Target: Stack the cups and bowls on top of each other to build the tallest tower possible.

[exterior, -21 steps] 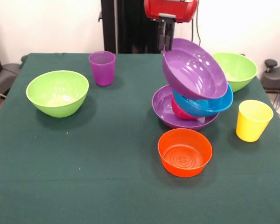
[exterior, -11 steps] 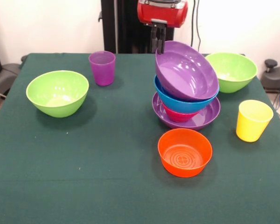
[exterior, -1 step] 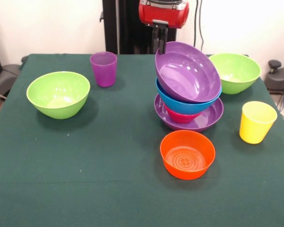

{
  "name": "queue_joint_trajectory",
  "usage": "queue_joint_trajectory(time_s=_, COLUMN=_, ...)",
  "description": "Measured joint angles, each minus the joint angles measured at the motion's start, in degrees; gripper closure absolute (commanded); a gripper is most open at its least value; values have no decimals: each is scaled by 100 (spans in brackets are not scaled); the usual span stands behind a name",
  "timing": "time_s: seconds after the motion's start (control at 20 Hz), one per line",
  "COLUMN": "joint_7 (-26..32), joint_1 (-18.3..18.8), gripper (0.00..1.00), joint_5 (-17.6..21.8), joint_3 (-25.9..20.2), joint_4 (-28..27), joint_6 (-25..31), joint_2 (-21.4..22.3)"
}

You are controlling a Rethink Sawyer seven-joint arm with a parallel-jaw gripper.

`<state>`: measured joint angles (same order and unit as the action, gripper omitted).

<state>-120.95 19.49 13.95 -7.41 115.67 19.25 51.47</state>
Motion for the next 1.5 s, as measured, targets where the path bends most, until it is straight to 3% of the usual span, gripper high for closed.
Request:
queue_joint_trajectory(time_s=0.9, joint_7=0, joint_1=0, gripper=100, joint_5=-36, joint_3=-1, joint_4=43, joint_6=190, joint_2=694)
queue_joint_trajectory(time_s=1.5, joint_7=0, joint_1=0, gripper=100, joint_5=-49, joint_3=-2, joint_4=43, joint_6=314, joint_2=766)
